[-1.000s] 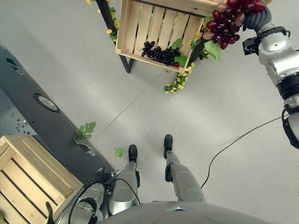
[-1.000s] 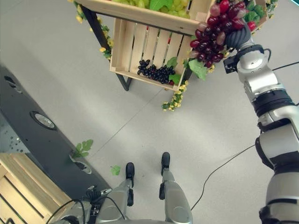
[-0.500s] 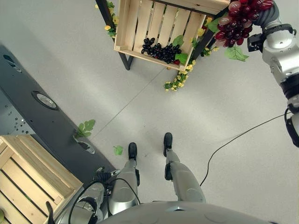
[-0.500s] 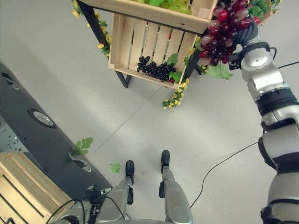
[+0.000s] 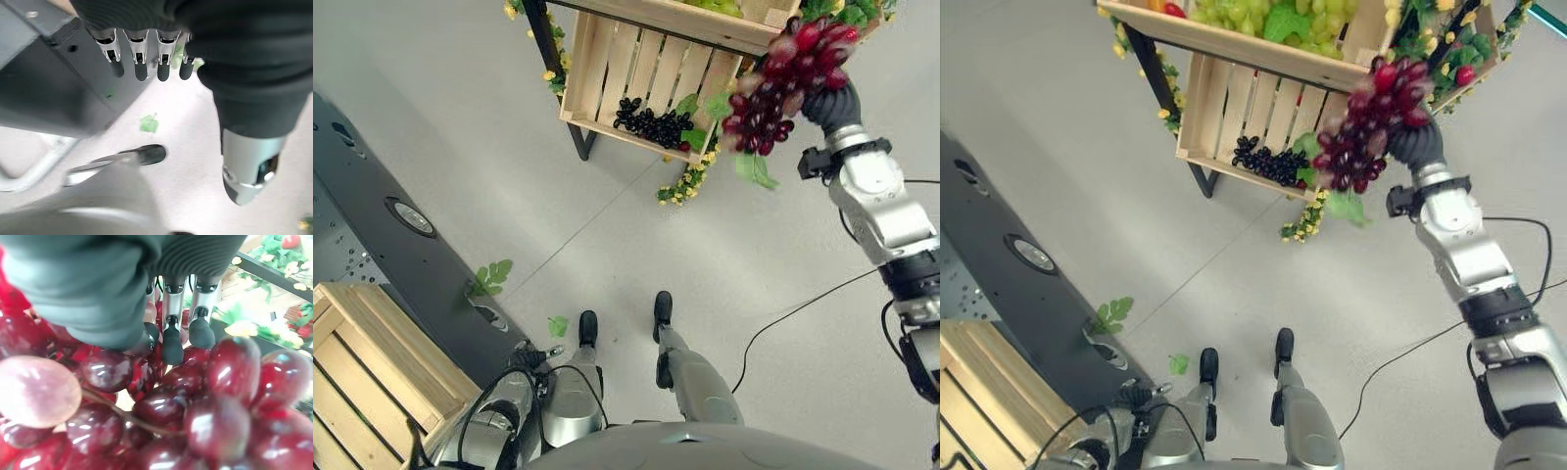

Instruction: Pick up the fruits from the basket on one side to the basket on the other side

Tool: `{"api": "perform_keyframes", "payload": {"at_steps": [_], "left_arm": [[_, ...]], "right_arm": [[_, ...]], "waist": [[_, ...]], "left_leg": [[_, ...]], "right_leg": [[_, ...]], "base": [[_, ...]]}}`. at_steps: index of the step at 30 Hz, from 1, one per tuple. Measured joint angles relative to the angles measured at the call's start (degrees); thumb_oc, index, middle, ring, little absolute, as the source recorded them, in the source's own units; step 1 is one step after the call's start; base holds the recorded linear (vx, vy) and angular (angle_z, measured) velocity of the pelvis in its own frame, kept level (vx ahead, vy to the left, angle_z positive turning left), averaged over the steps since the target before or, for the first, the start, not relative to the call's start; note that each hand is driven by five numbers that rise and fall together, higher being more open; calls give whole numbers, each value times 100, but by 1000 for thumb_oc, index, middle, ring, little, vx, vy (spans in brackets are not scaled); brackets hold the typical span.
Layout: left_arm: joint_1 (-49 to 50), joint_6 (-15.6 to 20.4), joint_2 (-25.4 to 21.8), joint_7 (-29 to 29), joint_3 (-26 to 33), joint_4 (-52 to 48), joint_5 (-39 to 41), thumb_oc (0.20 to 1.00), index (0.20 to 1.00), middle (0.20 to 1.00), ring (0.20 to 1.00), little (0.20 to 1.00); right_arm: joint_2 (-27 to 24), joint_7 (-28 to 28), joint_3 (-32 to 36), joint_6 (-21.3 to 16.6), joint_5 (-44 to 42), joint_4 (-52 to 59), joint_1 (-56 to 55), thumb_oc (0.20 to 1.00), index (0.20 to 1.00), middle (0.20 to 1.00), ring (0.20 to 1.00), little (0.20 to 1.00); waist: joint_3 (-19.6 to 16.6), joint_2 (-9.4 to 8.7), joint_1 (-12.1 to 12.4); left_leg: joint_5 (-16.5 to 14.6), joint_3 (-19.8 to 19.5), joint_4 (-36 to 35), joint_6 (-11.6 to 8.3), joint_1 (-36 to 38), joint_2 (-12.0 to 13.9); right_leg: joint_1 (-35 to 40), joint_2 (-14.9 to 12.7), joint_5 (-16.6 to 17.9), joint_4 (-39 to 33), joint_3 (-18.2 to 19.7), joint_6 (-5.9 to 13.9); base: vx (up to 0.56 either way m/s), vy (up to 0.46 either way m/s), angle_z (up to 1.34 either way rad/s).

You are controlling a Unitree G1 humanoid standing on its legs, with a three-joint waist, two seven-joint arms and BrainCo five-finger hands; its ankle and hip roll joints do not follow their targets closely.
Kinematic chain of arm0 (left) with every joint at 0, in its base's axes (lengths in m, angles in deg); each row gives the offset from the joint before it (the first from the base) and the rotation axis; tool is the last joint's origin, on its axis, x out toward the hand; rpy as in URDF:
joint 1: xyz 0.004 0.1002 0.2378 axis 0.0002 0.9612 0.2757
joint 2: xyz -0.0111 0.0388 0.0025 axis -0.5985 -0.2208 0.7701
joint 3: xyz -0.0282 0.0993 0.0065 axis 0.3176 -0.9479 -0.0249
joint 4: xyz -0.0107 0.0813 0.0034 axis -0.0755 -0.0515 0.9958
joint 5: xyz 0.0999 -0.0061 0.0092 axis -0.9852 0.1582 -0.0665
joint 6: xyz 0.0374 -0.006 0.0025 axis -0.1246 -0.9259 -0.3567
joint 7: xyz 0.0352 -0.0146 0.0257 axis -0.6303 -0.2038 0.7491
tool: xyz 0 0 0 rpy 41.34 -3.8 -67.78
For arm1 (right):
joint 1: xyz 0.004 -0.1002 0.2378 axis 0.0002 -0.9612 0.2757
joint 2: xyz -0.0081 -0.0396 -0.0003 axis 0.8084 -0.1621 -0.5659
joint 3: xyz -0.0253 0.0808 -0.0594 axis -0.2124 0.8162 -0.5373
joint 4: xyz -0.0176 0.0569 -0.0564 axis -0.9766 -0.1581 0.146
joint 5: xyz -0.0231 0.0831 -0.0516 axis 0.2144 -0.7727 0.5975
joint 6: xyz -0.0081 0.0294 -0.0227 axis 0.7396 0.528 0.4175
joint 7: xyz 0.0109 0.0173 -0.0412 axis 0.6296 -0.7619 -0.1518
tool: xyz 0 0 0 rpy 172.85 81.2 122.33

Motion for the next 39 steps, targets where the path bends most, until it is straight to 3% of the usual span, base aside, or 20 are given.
{"api": "perform_keyframes", "payload": {"at_steps": [15,30,39], "left_arm": [[83,-6,151,-42,44,-226,-256,1000,1000,1000,1000,1000],[279,-30,219,-49,50,-72,-677,1000,1000,1000,1000,1000],[636,-104,190,-3,435,-28,-663,1000,1000,1000,1000,1000]], "right_arm": [[892,351,1063,-7,635,1007,-1947,200,200,200,200,200],[1216,513,849,-25,895,1513,-2025,200,200,200,200,200],[1179,550,591,-18,888,1550,-2014,200,200,200,200,200]], "waist": [[-10,7,-234],[-374,99,-272],[-463,315,-237]], "left_leg": [[-10,14,-39,-17,392,52],[-40,49,10,-60,454,115],[-258,-56,480,-228,674,256]], "right_leg": [[358,44,-82,-2,5,-40],[419,102,-89,-2,22,-53],[877,252,-209,-6,-50,-220]], "base": [[-9,-36,0],[9,-17,-1],[7,-137,3]]}}
